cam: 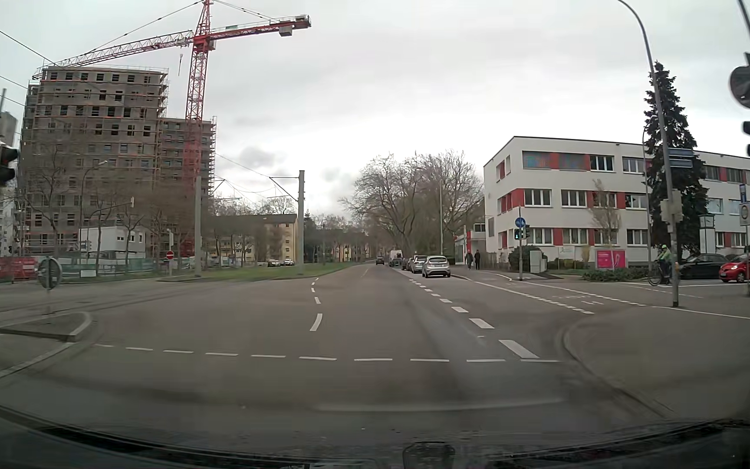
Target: Follow the waypoints while adhering to traffic rules and regulations
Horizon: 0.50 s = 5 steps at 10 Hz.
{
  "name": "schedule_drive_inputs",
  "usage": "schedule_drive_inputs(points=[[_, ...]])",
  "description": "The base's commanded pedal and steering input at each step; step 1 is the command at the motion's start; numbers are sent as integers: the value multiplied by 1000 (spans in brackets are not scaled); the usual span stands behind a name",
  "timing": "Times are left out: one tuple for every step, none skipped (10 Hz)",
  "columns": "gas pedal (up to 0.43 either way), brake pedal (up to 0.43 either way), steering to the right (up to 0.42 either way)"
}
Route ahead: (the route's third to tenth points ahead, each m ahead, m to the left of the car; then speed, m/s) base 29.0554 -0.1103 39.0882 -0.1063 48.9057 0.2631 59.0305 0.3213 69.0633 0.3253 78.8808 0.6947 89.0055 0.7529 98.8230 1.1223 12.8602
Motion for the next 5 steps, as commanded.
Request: schedule_drive_inputs(points=[[118, 0, -5], [118, 0, -5], [118, 0, -5], [118, 0, -5], [118, 0, -5]])
